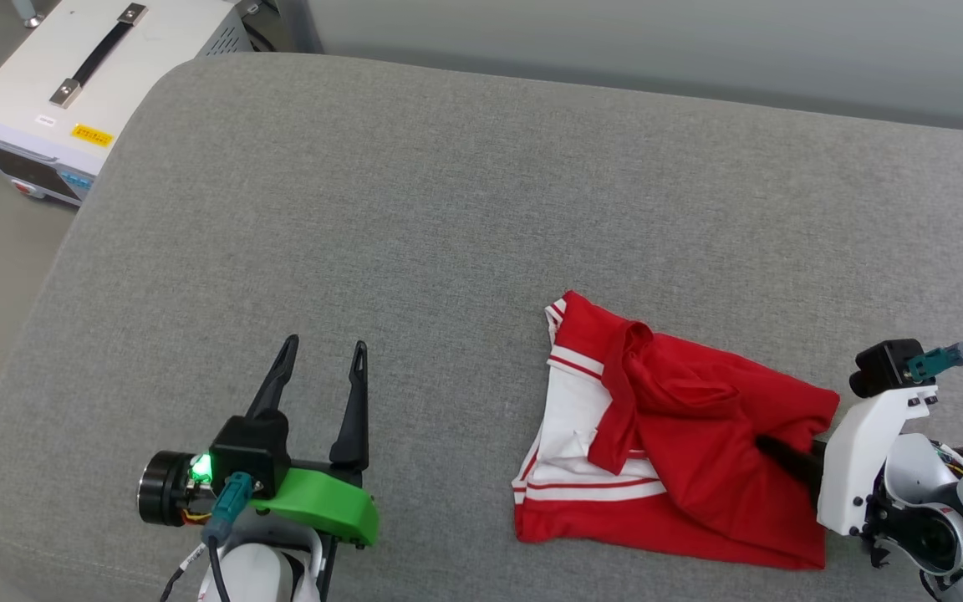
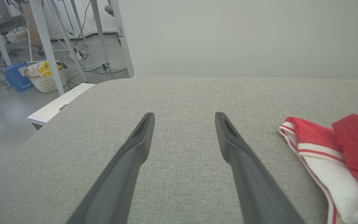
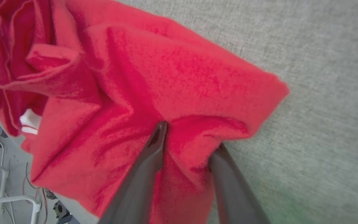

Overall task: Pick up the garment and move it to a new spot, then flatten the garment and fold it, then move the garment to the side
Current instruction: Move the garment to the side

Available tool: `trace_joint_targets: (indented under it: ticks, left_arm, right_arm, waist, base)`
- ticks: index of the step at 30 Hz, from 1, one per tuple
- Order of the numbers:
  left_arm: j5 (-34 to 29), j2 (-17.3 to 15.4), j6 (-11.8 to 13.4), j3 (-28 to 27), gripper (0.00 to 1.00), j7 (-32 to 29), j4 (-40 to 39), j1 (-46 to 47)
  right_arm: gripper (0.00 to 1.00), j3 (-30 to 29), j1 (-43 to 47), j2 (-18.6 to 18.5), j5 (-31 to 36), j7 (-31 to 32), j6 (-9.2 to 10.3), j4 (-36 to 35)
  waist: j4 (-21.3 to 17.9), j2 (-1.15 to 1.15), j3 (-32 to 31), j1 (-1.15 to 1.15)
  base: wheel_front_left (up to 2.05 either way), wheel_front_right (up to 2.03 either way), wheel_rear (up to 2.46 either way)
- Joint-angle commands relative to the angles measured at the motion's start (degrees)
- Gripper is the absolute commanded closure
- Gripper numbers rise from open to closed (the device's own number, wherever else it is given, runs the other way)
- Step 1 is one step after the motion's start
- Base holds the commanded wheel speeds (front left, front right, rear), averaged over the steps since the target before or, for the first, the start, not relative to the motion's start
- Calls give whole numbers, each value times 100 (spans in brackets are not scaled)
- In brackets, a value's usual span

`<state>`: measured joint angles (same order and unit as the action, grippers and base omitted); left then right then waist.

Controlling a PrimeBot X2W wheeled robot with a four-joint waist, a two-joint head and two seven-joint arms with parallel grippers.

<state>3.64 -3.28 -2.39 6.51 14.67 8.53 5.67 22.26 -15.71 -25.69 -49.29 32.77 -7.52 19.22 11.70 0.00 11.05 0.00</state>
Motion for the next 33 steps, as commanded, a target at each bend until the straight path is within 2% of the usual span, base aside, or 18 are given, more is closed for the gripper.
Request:
trace_joint_targets:
  ticks: [1, 7, 12, 18, 23, 27, 33]
  left_arm:
    - [45, 38, 39, -36, 0, 33, 3, 36]
    - [39, 39, 37, -51, 0, 33, 7, -50]
    - [17, 39, 40, -96, 0, 33, -21, -130]
    - [-15, 39, 35, -148, 0, 33, -104, -128]
    - [-50, 33, 15, -201, 0, 33, -195, -54]
    - [-95, 6, 3, -245, 0, 33, -307, 68]
    - [-166, -95, -48, -292, 0, 33, -537, 368]
  right_arm:
    - [100, 200, -10, 106, -150, -100, 3, 99]
    - [100, 394, -471, -258, 12, -824, 3, -265]
    - [100, 563, -806, -689, 317, -1125, 3, -697]
    - [100, 670, -1093, -1228, 481, -995, 3, -1251]
    - [100, 477, -1217, -1514, 502, -776, 3, -1484]
    - [100, 247, -1287, -1684, 478, -646, 3, -1438]
    - [100, -211, -1468, -2092, 502, -495, 3, -1035]
  waist:
    - [-57, 0, -51, 0]
    - [-299, 0, -212, 0]
    - [-650, 0, -285, 0]
    - [-1203, 0, -209, 0]
    - [-1663, 0, -15, 0]
    - [-1927, 0, 276, 0]
    - [-2064, 0, 904, 0]
  base:
    - [0, 0, 0]
    - [0, 0, 0]
    - [0, 0, 0]
    - [0, 0, 0]
    - [0, 0, 0]
    - [0, 0, 0]
    - [0, 0, 0]
